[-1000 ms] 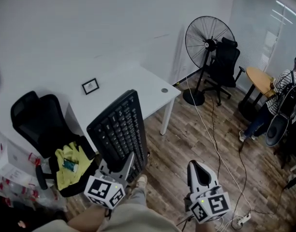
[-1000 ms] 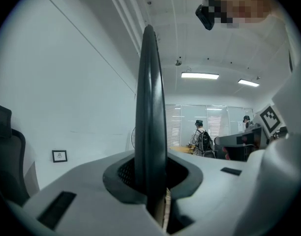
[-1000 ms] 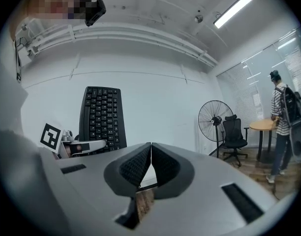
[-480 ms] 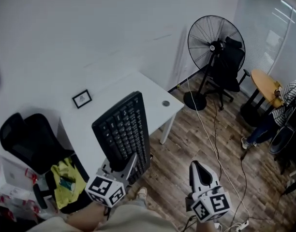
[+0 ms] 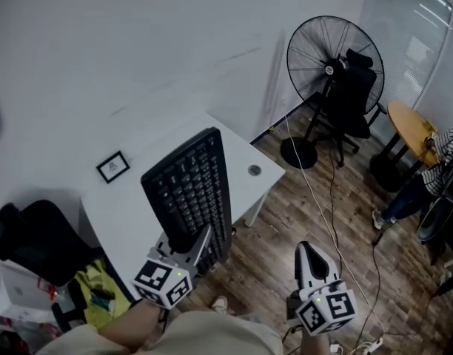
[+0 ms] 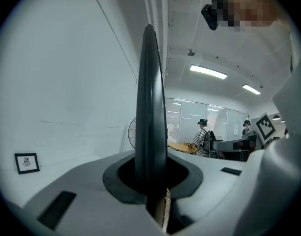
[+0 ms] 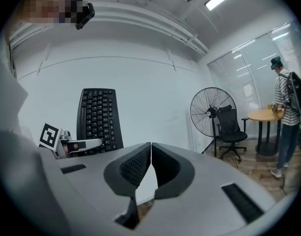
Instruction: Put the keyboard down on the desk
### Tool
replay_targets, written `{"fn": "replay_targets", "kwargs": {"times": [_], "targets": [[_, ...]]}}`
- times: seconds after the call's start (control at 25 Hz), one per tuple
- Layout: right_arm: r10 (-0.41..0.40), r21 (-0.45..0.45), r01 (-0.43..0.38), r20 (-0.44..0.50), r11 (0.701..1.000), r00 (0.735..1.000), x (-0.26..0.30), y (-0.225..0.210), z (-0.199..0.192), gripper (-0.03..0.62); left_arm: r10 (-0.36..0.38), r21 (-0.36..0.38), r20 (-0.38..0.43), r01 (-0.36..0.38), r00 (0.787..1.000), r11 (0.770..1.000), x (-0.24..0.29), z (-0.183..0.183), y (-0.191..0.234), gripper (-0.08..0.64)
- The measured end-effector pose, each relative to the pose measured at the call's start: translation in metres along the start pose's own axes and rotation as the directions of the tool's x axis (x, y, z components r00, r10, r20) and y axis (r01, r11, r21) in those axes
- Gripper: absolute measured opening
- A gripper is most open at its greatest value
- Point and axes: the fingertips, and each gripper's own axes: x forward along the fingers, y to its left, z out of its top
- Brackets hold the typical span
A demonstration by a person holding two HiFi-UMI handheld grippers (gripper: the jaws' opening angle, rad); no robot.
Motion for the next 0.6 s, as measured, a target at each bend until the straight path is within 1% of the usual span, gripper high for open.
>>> {"fn": "replay_targets", "kwargs": {"times": [0.08,0.16,0.28,0.44,0.6], "targets": [[-0.011,0.001,0.011,-0.005,1.0,1.0,0.01,-0.008,0.001,0.026,-0.008,-0.004,-0.008,0.008,1.0,1.0,0.011,0.001,0.005,0.082],[-0.008,-0.007,0.008,0.004,1.0,1.0,0.02,-0.014,0.006,0.026,-0.01,-0.023,-0.013,0.009,1.0,1.0,0.023,0.001,0.011,0.083],[-0.001,-0.023,0.001,0.008,1.0,1.0,0.034,-0.026,0.01,0.028,-0.006,-0.079,-0.024,0.004,1.0,0.997,0.045,-0.002,0.02,0.083],[0.0,-0.047,0.0,-0.004,0.999,1.0,0.056,-0.051,0.01,0.028,-0.007,-0.163,-0.035,0.001,0.999,0.987,0.078,-0.009,0.03,0.083],[0.019,-0.035,-0.02,-0.02,0.999,1.0,0.089,-0.083,0.009,0.027,0.016,-0.215,-0.057,-0.028,0.998,0.976,0.118,-0.019,0.042,0.083]]}}
